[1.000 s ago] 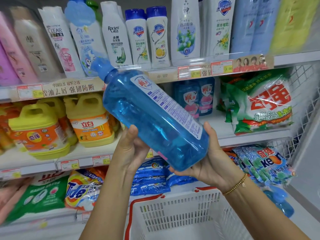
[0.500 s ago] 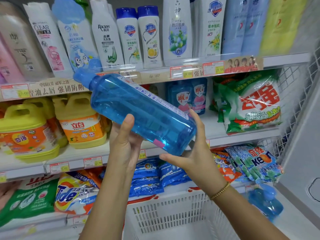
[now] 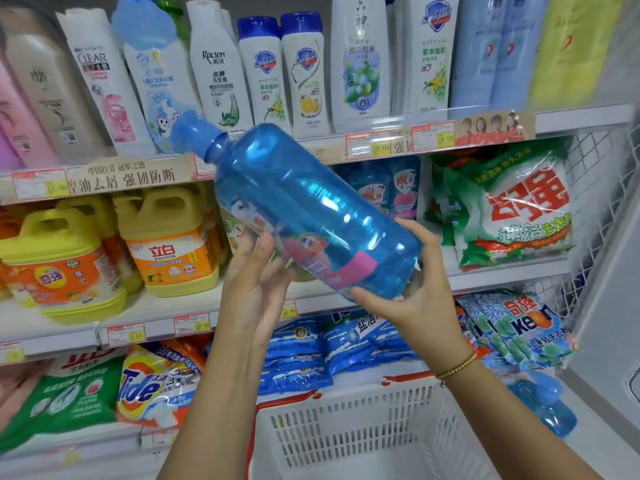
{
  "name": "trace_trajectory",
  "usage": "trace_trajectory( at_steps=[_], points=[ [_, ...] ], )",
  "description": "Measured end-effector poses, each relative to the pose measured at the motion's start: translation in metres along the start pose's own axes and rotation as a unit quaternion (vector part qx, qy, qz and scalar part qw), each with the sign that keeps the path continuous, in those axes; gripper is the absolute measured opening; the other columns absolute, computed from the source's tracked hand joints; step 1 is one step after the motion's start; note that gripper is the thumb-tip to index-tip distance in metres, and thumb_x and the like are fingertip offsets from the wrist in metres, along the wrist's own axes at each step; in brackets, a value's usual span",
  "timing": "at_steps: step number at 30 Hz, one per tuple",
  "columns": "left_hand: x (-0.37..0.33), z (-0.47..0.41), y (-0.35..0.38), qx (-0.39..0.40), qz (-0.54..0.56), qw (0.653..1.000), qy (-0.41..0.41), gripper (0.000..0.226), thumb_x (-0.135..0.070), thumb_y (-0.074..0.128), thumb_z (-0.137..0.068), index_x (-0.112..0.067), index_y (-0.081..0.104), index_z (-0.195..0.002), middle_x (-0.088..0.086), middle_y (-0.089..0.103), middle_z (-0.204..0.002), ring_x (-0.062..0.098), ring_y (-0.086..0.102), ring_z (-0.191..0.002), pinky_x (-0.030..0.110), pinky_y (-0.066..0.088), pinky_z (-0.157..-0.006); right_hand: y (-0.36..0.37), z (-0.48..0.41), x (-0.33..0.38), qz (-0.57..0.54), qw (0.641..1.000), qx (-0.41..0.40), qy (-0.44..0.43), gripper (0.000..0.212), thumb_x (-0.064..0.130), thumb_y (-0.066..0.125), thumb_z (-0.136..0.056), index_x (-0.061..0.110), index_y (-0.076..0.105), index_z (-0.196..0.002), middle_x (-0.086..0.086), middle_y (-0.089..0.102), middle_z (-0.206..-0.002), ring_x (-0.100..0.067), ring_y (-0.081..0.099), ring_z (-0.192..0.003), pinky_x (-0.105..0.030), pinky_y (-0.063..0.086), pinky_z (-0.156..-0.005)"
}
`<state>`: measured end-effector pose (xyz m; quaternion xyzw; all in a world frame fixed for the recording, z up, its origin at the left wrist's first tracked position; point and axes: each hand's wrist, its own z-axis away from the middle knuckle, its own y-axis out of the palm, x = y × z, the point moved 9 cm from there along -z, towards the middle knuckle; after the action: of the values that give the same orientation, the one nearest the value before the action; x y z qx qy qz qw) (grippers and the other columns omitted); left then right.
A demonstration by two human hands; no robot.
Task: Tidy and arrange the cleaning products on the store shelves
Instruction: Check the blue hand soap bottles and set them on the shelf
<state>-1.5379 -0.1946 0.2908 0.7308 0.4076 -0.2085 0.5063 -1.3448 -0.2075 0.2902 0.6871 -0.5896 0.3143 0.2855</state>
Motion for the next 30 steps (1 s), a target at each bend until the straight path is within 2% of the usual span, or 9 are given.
trace_trajectory(
  at_steps=[2,5,11,16,20,22,26,28,30],
  points=[
    [-0.001,0.000,0.001,0.014,-0.009,1.000,-0.006,0.069,-0.035,0.088,-0.060,-0.025,0.061,-0.122,0.004,0.064,-0.124,0.026,0.061,-0.111,0.040,0.057,-0.081,-0.003,-0.002,-0.013,-0.064,0.997,0.020,0.049,0.080,0.022,0.085,-0.058,0.034,0.044,-0.125,0.005,0.056,-0.125,-0.017,0.060,-0.113,-0.030,0.054,-0.085],
    [-0.002,0.002,0.002,0.029,-0.017,0.999,-0.013,0.080,-0.032,0.088,-0.061,-0.022,0.052,-0.131,0.002,0.064,-0.122,0.019,0.062,-0.104,0.034,0.055,-0.076,-0.002,-0.001,-0.037,-0.145,0.981,0.045,0.122,0.082,0.026,0.084,-0.057,0.025,0.045,-0.129,-0.006,0.060,-0.123,-0.021,0.062,-0.111,-0.031,0.054,-0.082],
    [-0.003,0.002,0.010,0.046,-0.068,0.996,-0.025,0.113,-0.029,0.091,-0.054,-0.033,0.030,-0.149,0.004,0.060,-0.133,0.029,0.056,-0.124,0.038,0.055,-0.084,0.019,0.021,-0.065,-0.299,0.916,0.090,0.250,0.099,0.042,0.088,-0.057,0.013,0.040,-0.138,-0.017,0.056,-0.130,-0.031,0.057,-0.117,-0.046,0.053,-0.084],
    [-0.010,-0.002,0.002,0.019,-0.118,0.992,-0.039,0.126,-0.037,0.093,-0.046,-0.031,0.024,-0.151,0.000,0.067,-0.122,0.026,0.064,-0.113,0.035,0.057,-0.071,0.027,0.031,-0.055,-0.250,0.919,0.128,0.277,0.088,0.052,0.080,-0.063,0.017,0.044,-0.136,-0.010,0.061,-0.128,-0.031,0.061,-0.114,-0.045,0.054,-0.089],
    [-0.003,0.001,-0.004,-0.011,-0.114,0.990,-0.076,0.102,-0.033,0.086,-0.057,-0.022,0.037,-0.146,-0.001,0.071,-0.112,0.018,0.071,-0.093,0.030,0.057,-0.059,0.023,0.038,-0.041,-0.184,0.922,0.151,0.305,0.064,0.050,0.067,-0.080,0.026,0.046,-0.135,-0.006,0.062,-0.127,-0.030,0.065,-0.107,-0.041,0.055,-0.088],
    [0.002,0.005,-0.002,-0.024,-0.104,0.990,-0.093,0.101,-0.034,0.086,-0.055,-0.019,0.041,-0.144,-0.001,0.073,-0.105,0.016,0.071,-0.089,0.030,0.058,-0.062,0.019,0.043,-0.032,-0.158,0.925,0.155,0.310,0.060,0.051,0.062,-0.081,0.030,0.046,-0.134,-0.005,0.064,-0.125,-0.029,0.067,-0.104,-0.040,0.055,-0.087],
    [0.009,0.012,0.016,-0.023,-0.109,0.987,-0.119,0.115,-0.042,0.096,-0.032,-0.015,0.052,-0.135,0.004,0.071,-0.112,0.021,0.069,-0.098,0.040,0.059,-0.075,0.004,0.051,-0.003,-0.119,0.930,0.163,0.308,0.058,0.055,0.055,-0.077,0.032,0.048,-0.130,-0.004,0.067,-0.119,-0.025,0.070,-0.095,-0.034,0.058,-0.082],
    [0.013,0.015,0.024,-0.023,-0.088,0.986,-0.142,0.113,-0.038,0.098,-0.029,-0.014,0.055,-0.130,0.005,0.072,-0.109,0.021,0.071,-0.095,0.037,0.059,-0.071,-0.007,0.053,0.015,-0.104,0.933,0.167,0.302,0.049,0.054,0.050,-0.085,0.033,0.049,-0.129,-0.003,0.068,-0.116,-0.023,0.071,-0.093,-0.032,0.058,-0.079],
    [0.018,0.019,0.035,-0.019,-0.086,0.982,-0.169,0.121,-0.038,0.098,-0.028,-0.013,0.052,-0.137,0.006,0.067,-0.120,0.021,0.070,-0.098,0.036,0.058,-0.070,-0.020,0.056,0.031,-0.098,0.933,0.164,0.305,0.043,0.052,0.047,-0.090,0.031,0.052,-0.127,-0.003,0.070,-0.113,-0.021,0.072,-0.089,-0.030,0.059,-0.075]
  ],
)
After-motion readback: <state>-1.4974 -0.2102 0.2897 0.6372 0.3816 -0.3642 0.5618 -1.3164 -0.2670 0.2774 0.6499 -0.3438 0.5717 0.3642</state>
